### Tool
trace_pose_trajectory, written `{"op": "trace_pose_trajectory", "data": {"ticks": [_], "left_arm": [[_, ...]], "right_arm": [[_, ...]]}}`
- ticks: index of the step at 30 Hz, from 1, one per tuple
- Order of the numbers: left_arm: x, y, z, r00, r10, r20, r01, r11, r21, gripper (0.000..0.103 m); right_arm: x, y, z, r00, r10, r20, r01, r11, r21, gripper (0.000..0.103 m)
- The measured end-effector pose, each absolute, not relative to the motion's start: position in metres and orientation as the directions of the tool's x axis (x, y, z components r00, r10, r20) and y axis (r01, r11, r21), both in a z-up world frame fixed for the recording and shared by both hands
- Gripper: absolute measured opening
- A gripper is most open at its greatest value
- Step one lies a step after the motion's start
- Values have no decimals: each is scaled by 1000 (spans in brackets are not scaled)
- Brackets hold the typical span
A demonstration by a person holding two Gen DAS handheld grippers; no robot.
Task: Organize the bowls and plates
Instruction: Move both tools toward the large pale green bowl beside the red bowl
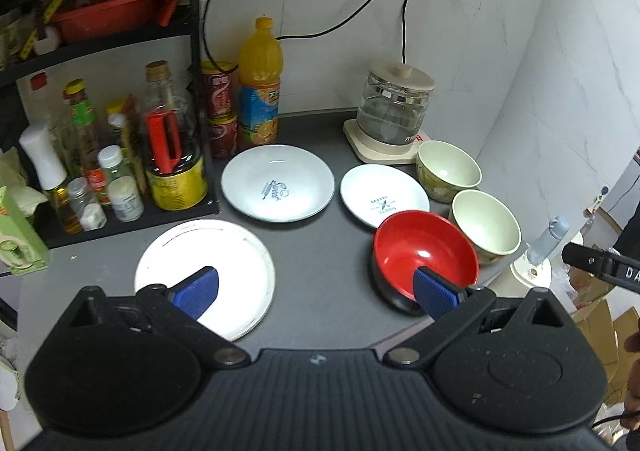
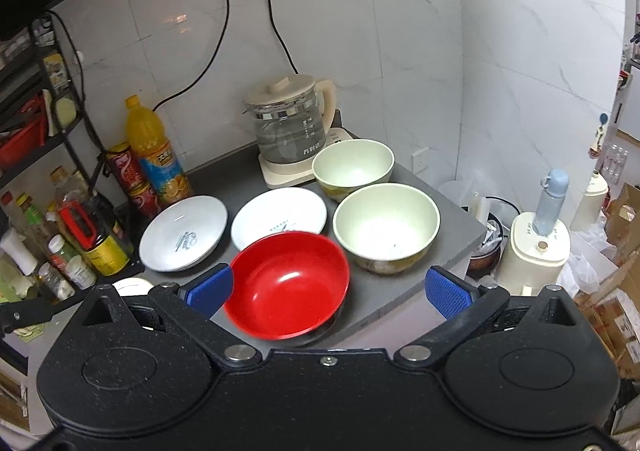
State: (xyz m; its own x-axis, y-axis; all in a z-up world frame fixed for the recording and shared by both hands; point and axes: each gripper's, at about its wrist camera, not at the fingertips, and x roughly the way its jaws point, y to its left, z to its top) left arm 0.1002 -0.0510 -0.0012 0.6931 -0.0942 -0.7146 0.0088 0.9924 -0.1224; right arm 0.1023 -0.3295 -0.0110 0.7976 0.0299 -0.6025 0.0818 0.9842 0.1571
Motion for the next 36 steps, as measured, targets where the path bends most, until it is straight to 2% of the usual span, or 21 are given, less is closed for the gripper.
{"op": "trace_pose_trajectory", "data": {"ticks": [8, 13, 18, 21, 26, 29, 34, 36], "left_arm": [[152, -100, -9, 683, -103, -723, 13, 992, -129, 101], [182, -134, -18, 673, -95, -734, -13, 990, -140, 99], [207, -169, -24, 669, -89, -738, -20, 990, -137, 95], [220, -187, -30, 661, -89, -745, -21, 990, -136, 88], [241, -213, -39, 644, -99, -758, -12, 990, -140, 77], [250, -225, -42, 636, -102, -765, -14, 990, -144, 71], [265, -239, -48, 632, -110, -767, 8, 991, -135, 69], [274, -243, -52, 621, -118, -775, 8, 989, -145, 65]], "right_arm": [[149, -377, -29, 774, 47, -632, 76, 983, 166, 101], [177, -409, -44, 742, 83, -665, 66, 978, 196, 88], [199, -439, -55, 722, 122, -681, 50, 973, 227, 81], [211, -454, -63, 708, 146, -691, 43, 967, 249, 74], [228, -476, -73, 691, 178, -701, 36, 959, 279, 68], [236, -486, -79, 679, 197, -707, 37, 953, 302, 59], [249, -495, -86, 667, 216, -713, 44, 944, 327, 52], [254, -497, -90, 655, 223, -722, 52, 940, 337, 48]]}}
